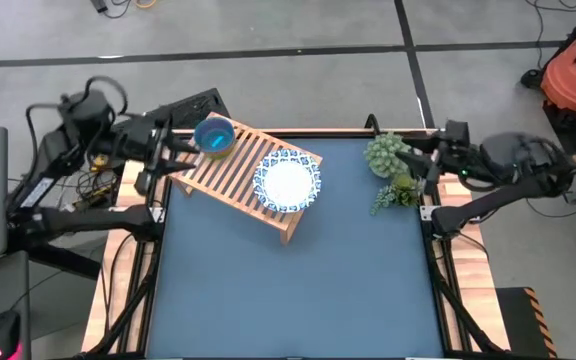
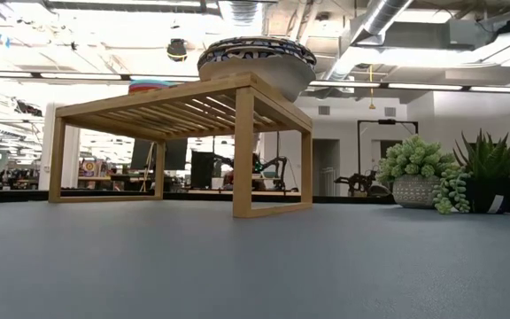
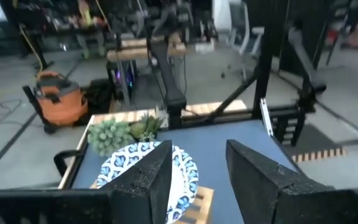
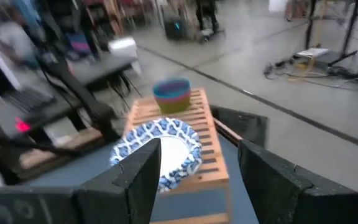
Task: Place and stack bowls onto a shelf
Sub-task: Return to Home Position
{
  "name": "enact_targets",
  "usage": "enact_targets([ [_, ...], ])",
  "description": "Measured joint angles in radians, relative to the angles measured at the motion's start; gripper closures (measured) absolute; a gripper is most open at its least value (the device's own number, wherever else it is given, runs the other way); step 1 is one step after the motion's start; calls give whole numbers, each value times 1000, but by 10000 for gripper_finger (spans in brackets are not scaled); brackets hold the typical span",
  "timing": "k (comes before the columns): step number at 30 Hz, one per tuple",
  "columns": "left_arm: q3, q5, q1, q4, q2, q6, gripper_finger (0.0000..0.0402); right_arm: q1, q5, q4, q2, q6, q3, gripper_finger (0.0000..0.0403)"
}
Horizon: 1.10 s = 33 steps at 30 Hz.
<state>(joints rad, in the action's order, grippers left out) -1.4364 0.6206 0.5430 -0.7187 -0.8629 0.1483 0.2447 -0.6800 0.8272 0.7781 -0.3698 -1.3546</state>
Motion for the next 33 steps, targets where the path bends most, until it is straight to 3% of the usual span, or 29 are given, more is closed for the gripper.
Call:
enact_targets([
  [6, 398, -59, 0, 351, 258, -234, 264, 54, -6, -328, -228, 27, 343, 165],
  [14, 831, -127, 0, 652, 565, -495, 264, 54, -53, -468, -473, -47, 652, 165],
  [24, 1094, -218, 0, 643, 852, -603, 264, 55, -52, -538, -750, -66, 915, 165],
  [33, 1220, -263, -37, 711, 846, -605, 264, 55, -54, -584, -775, -152, 1075, 165],
])
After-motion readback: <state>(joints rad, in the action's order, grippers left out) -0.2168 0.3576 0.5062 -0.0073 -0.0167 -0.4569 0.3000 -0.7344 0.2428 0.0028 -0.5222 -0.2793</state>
